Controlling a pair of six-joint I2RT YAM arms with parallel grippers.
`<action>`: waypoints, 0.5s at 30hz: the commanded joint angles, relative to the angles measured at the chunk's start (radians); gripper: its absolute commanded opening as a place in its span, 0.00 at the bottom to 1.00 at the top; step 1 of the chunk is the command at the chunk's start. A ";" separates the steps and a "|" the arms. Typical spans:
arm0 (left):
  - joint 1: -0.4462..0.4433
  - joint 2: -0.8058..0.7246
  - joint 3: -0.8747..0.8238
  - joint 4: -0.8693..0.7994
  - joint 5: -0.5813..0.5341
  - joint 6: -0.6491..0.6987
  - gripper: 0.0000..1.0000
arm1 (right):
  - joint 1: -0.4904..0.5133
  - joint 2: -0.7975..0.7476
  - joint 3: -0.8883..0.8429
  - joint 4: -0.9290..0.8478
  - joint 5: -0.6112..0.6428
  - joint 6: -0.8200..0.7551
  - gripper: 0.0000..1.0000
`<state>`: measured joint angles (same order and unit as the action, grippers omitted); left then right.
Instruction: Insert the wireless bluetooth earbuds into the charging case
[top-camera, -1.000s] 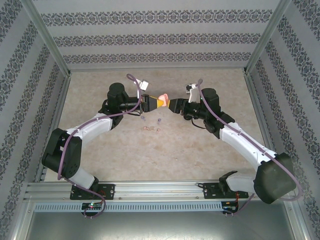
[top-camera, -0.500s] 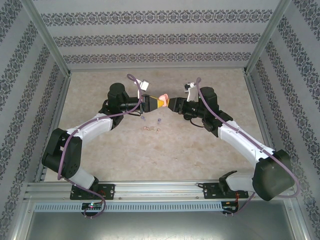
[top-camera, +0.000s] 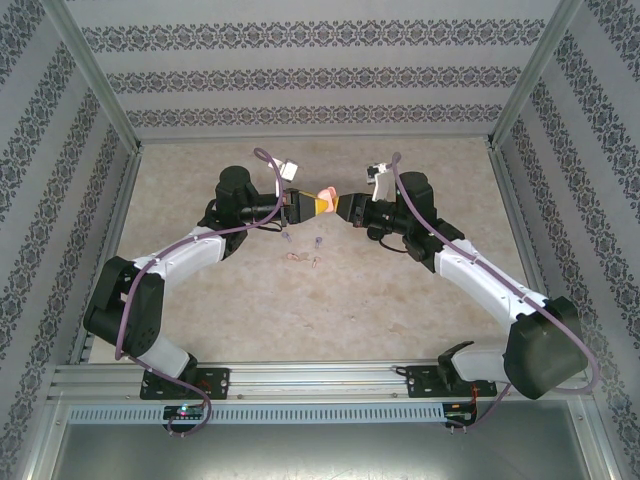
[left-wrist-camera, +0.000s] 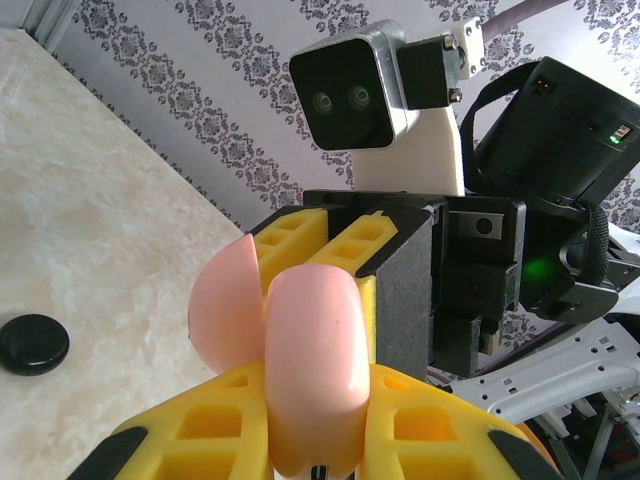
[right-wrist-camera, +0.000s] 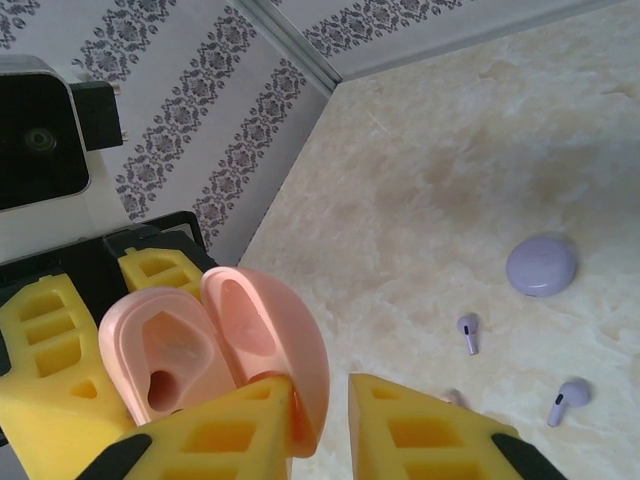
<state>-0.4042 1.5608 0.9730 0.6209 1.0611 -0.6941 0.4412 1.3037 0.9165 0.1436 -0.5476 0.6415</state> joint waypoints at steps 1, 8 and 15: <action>-0.027 0.010 0.007 0.053 0.040 0.000 0.00 | 0.007 0.009 0.030 0.069 -0.024 0.013 0.18; -0.029 0.014 0.009 0.051 0.039 -0.002 0.00 | 0.001 0.000 0.025 0.059 -0.020 0.009 0.04; -0.032 0.017 0.014 0.049 0.037 -0.003 0.00 | -0.002 -0.009 0.030 0.047 -0.011 0.006 0.00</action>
<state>-0.4057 1.5612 0.9730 0.6224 1.0573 -0.6941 0.4412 1.3045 0.9161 0.1474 -0.5594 0.6521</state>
